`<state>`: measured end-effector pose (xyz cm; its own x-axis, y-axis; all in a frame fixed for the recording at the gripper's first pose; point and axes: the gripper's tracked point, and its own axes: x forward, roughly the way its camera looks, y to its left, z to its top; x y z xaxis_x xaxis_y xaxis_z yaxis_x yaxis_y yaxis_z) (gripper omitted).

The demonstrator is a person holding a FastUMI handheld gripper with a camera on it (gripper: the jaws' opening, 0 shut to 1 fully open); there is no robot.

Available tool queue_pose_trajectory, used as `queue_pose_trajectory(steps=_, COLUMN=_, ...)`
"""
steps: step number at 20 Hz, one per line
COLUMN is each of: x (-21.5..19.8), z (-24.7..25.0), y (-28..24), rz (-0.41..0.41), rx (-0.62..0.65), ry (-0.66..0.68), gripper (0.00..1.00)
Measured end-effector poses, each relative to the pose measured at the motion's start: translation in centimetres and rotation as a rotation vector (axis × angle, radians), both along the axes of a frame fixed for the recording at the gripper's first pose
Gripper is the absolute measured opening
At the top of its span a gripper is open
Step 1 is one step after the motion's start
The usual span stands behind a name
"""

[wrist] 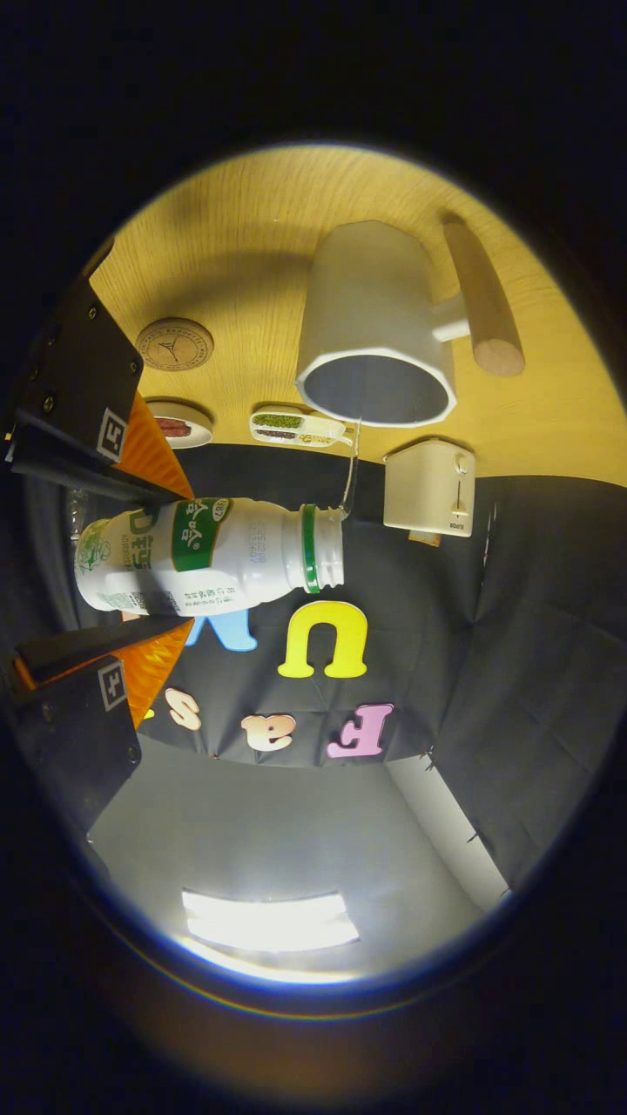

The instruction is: Take the bottle from table, then pour the juice into the cup, finally place the bottle on the coaster

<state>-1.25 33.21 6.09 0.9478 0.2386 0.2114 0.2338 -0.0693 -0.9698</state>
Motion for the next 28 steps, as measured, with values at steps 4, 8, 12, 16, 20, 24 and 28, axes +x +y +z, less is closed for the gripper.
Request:
queue_pose_trajectory(steps=4, x=0.17, z=0.20, y=0.13, rz=0.002, rx=-0.008, ry=-0.004, gripper=0.68)
queue_pose_trajectory(steps=8, x=0.13, z=0.33, y=0.17, rz=0.004, rx=-0.013, ry=-0.009, gripper=0.68)
queue_pose_trajectory(steps=12, x=0.03, z=0.31, y=0.18, rz=0.004, rx=-0.017, ry=-0.014, gripper=0.68)
queue_pose_trajectory(steps=16, x=0.02, z=0.39, y=0.13, rz=0.000, rx=-0.022, ry=-0.015, gripper=0.68)
queue_pose_trajectory(steps=20, x=-0.01, z=0.42, y=0.19, rz=-0.003, rx=-0.024, ry=-0.015, gripper=0.68)
queue_pose_trajectory(steps=24, x=-0.04, z=0.49, y=0.23, rz=-0.003, rx=-0.026, ry=-0.018, gripper=0.68)
queue_pose_trajectory(steps=28, x=-0.06, z=0.53, y=0.20, rz=-0.003, rx=-0.030, ry=-0.022, gripper=0.68)
